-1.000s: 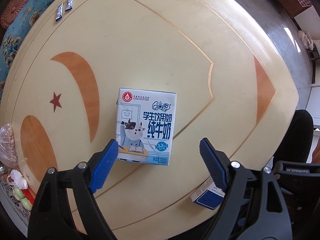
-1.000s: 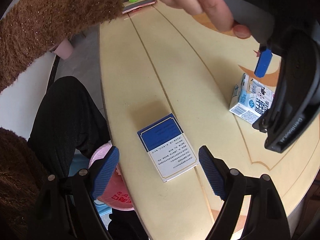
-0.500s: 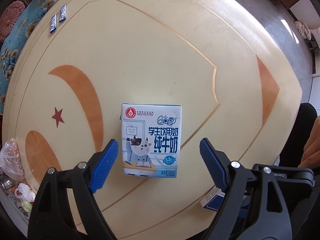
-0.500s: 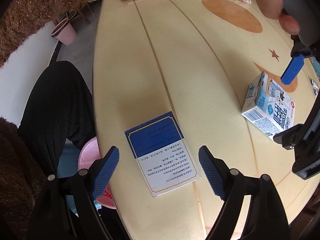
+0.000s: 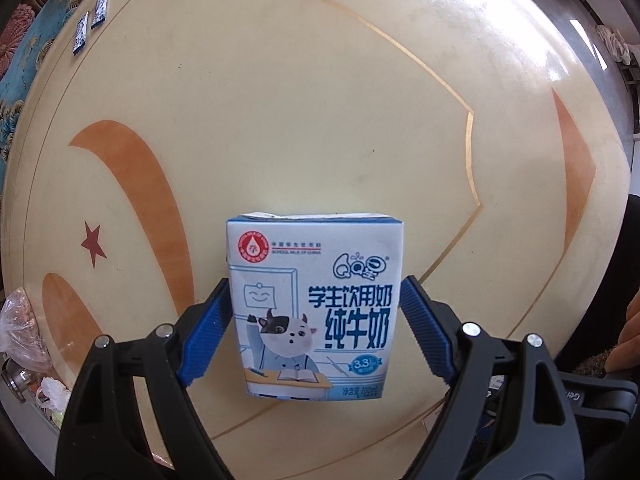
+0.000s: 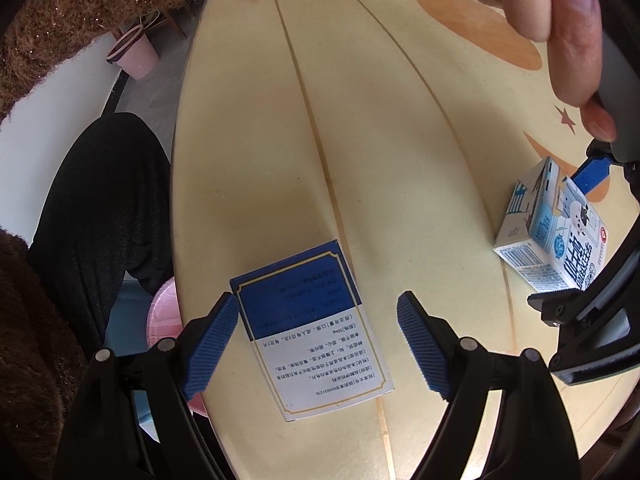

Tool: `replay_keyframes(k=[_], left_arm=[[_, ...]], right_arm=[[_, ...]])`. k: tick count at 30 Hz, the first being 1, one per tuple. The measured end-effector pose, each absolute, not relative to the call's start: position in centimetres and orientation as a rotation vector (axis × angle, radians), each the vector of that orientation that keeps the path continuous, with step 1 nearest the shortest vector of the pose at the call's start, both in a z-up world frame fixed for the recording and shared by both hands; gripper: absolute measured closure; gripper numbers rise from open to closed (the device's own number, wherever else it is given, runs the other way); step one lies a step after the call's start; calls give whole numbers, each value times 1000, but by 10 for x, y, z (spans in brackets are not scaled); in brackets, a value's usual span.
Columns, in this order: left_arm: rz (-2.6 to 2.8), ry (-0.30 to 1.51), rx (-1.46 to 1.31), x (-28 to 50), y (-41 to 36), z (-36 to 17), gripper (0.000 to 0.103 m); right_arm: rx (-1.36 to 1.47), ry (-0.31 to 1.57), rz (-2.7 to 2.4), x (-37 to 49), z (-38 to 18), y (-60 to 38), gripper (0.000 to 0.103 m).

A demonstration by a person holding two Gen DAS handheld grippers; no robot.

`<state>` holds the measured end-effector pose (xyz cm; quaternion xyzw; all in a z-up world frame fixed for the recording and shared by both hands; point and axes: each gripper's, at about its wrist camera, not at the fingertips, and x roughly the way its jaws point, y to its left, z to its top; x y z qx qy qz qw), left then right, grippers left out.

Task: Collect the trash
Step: 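Grasp the white milk carton with the left tool while the right tool grasps the blue-white cigarette pack, then carry the milk carton and cigarette pack with both tools over the pink bin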

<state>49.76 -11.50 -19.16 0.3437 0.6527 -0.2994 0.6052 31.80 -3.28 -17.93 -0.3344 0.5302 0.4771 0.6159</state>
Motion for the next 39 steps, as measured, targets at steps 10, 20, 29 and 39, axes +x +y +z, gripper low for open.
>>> replay_keyframes(k=[10, 20, 29, 39], left_arm=[[-685, 1518, 774, 511, -126, -201, 21], [-661, 1503, 696, 499, -98, -200, 27], [-587, 1503, 639, 481, -83, -199, 37], [-508, 1480, 600, 452, -74, -185, 37]], right_arm=[[-793, 1241, 1092, 312, -190, -31, 19], [-699, 1159, 900, 296, -190, -33, 28], [-571, 1208, 766, 299, -183, -38, 40], [-547, 1168, 667, 296, -153, -63, 40]])
